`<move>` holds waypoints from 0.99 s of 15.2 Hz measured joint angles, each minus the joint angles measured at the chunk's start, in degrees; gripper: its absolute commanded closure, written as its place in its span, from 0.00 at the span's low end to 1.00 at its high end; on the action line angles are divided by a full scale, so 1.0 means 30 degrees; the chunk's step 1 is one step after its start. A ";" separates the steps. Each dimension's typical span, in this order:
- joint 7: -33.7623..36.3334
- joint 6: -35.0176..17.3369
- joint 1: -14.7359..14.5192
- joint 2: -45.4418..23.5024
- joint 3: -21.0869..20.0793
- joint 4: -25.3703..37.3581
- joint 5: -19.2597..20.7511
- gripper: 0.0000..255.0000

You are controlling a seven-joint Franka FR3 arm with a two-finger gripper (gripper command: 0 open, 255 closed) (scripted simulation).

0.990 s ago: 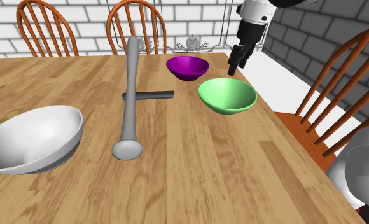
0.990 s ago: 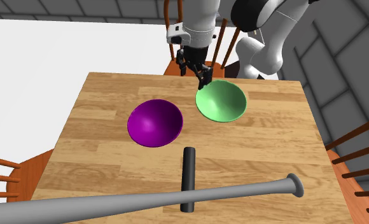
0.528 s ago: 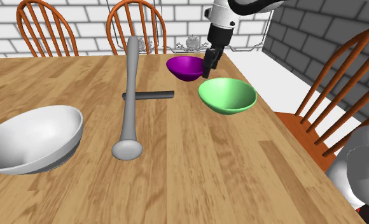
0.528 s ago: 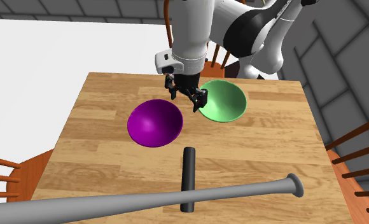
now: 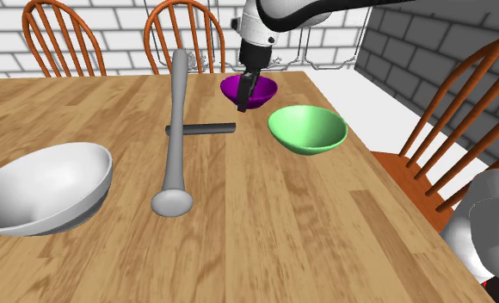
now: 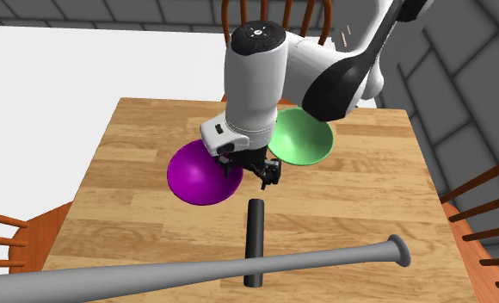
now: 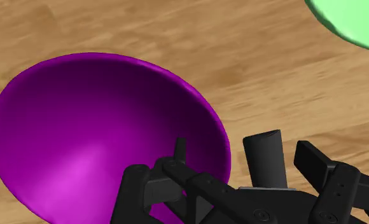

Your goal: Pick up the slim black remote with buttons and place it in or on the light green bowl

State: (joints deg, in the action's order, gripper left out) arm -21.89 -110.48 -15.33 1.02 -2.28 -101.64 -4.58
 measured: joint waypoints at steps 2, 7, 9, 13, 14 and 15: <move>-0.0612 -0.0172 -0.0267 -0.1034 -0.0264 0.0995 0.0004 0.00; -0.1841 -0.0218 -0.1059 -0.3607 -0.1054 0.3884 0.0227 0.00; -0.2241 -0.0176 -0.1447 -0.4729 -0.1396 0.5180 0.0405 0.00; -0.2609 -0.0577 -0.1647 -0.5518 -0.1567 0.5665 0.0533 0.00; -0.2608 -0.0803 -0.1669 -0.5536 -0.1581 0.5459 0.0534 0.00; -0.2647 -0.1023 -0.1669 -0.5626 -0.1583 0.5326 0.0530 0.00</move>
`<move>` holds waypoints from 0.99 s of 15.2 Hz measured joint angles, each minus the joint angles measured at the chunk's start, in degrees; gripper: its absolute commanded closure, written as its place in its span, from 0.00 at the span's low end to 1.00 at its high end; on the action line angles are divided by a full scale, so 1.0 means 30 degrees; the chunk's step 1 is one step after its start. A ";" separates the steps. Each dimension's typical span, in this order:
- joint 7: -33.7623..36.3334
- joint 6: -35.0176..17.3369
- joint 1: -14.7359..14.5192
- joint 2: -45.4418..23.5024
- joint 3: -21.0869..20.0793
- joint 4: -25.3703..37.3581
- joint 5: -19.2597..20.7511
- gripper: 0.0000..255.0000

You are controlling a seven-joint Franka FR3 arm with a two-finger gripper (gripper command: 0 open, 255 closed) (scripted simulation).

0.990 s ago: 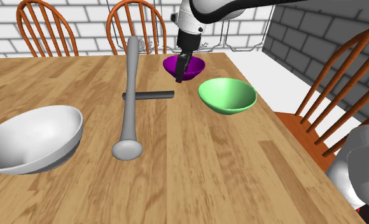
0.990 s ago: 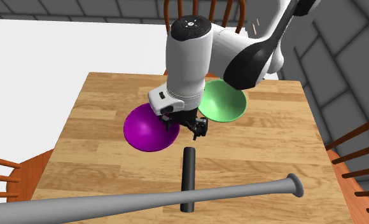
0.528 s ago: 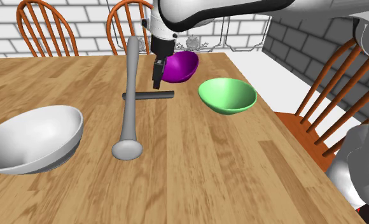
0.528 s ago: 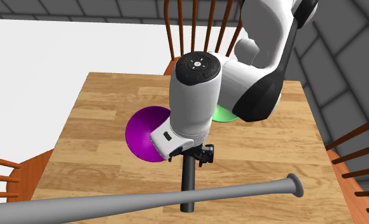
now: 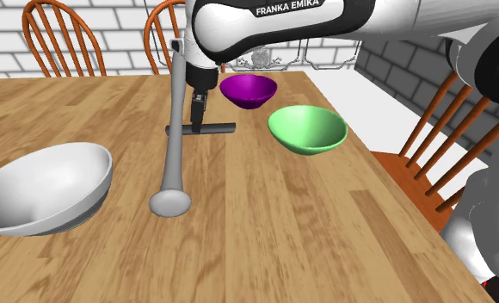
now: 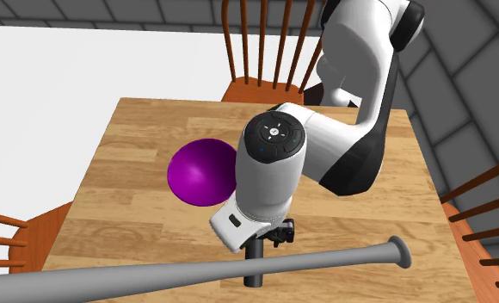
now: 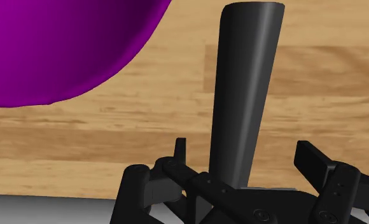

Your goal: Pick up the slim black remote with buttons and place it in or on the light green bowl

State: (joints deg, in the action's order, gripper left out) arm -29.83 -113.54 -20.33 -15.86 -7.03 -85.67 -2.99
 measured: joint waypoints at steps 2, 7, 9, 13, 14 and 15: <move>-0.0034 -0.0525 -0.0018 -0.0078 -0.0014 -0.0333 -0.0011 0.00; 0.0009 -0.0799 -0.0061 -0.0312 -0.0014 -0.0463 0.0028 0.00; 0.0018 -0.0818 -0.0069 -0.0314 -0.0018 -0.0496 0.0030 0.00; 0.0015 -0.0805 -0.0092 -0.0239 -0.0051 -0.0405 0.0004 1.00; 0.0024 -0.0819 -0.0094 -0.0240 -0.0050 -0.0408 0.0007 1.00; 0.0021 -0.0816 -0.0092 -0.0252 -0.0049 -0.0391 0.0006 1.00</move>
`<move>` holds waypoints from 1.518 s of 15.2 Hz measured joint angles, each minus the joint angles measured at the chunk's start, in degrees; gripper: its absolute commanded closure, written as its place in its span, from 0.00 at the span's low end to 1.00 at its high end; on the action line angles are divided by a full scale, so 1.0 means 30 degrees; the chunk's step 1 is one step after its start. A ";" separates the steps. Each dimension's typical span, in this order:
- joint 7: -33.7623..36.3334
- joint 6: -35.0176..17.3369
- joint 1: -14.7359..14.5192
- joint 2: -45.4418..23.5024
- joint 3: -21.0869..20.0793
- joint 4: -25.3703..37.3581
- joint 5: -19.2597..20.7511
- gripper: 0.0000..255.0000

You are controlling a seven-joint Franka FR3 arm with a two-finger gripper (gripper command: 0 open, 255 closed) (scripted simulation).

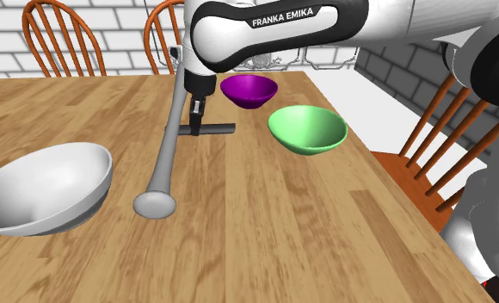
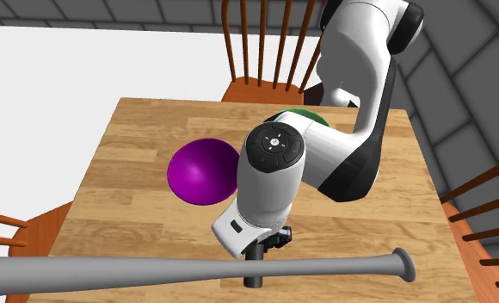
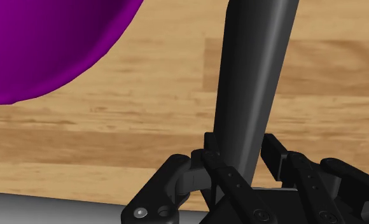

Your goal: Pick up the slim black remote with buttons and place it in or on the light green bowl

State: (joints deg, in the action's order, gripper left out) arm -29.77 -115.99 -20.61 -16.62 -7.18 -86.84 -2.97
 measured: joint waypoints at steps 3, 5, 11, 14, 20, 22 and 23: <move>-0.0003 -0.0003 0.0001 -0.0020 0.0001 0.0025 -0.0001 1.00; 0.0005 -0.0085 0.0002 0.0026 0.0000 -0.0054 -0.0006 1.00; 0.0070 0.1207 0.0014 -0.0051 0.0022 0.1016 0.0046 1.00; 0.0138 0.1974 -0.0009 -0.0106 0.0016 0.1873 0.0074 1.00; 0.0304 0.3732 -0.0076 -0.0422 0.0007 0.3994 0.0162 1.00; 0.0345 0.4316 -0.0093 -0.0539 0.0006 0.4700 0.0187 1.00; 0.0335 0.4579 -0.0082 -0.0599 0.0012 0.5021 0.0190 1.00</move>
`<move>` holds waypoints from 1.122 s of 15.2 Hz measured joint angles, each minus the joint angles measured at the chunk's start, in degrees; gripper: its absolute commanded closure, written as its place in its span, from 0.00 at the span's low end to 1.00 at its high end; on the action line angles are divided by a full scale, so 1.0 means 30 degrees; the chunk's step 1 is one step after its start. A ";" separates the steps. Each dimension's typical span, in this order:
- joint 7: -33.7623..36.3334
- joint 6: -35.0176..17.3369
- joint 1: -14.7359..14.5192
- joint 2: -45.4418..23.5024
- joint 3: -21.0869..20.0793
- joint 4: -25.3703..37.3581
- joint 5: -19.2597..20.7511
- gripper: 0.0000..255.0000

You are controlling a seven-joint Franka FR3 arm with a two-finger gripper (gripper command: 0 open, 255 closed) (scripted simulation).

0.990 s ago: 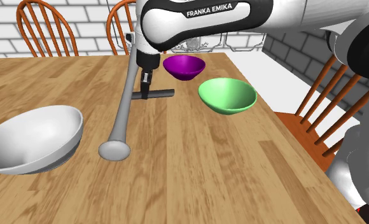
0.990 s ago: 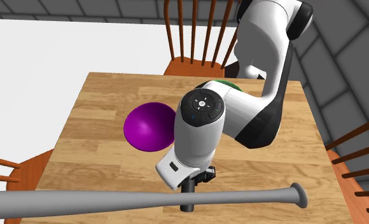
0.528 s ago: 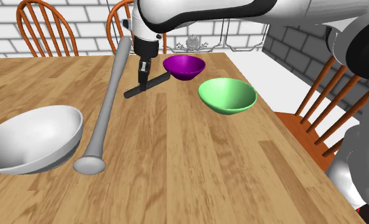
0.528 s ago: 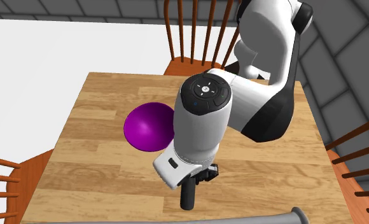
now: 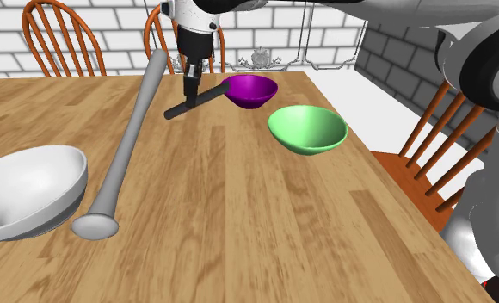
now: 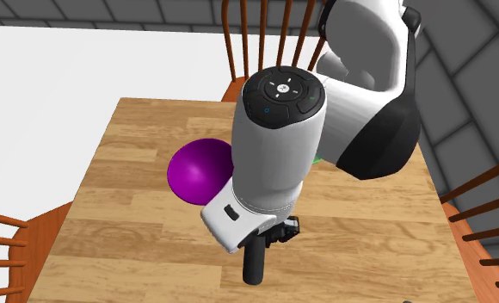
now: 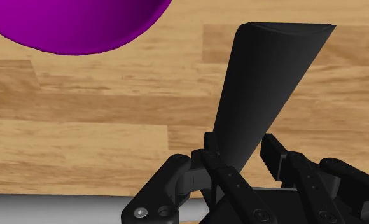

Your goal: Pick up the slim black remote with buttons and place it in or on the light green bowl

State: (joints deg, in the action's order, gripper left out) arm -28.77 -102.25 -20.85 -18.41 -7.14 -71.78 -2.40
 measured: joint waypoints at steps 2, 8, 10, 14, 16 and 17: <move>0.0039 0.0594 -0.0019 -0.0175 0.0001 0.0767 0.0030 1.00; 0.0209 0.2598 -0.0153 -0.1081 -0.0009 0.3678 0.0170 1.00; 0.0251 0.3477 -0.0211 -0.1654 -0.0004 0.5129 0.0239 1.00; 0.0003 0.3009 0.0139 0.0415 0.0000 0.2580 -0.0064 1.00; -0.0318 0.2072 0.0456 0.2618 0.0050 -0.0564 -0.0400 1.00; -0.0515 0.1934 0.0604 0.3416 0.0112 -0.1511 -0.0540 1.00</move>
State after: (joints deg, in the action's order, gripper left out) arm -30.31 -96.45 -19.04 -8.17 -6.81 -76.31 -4.02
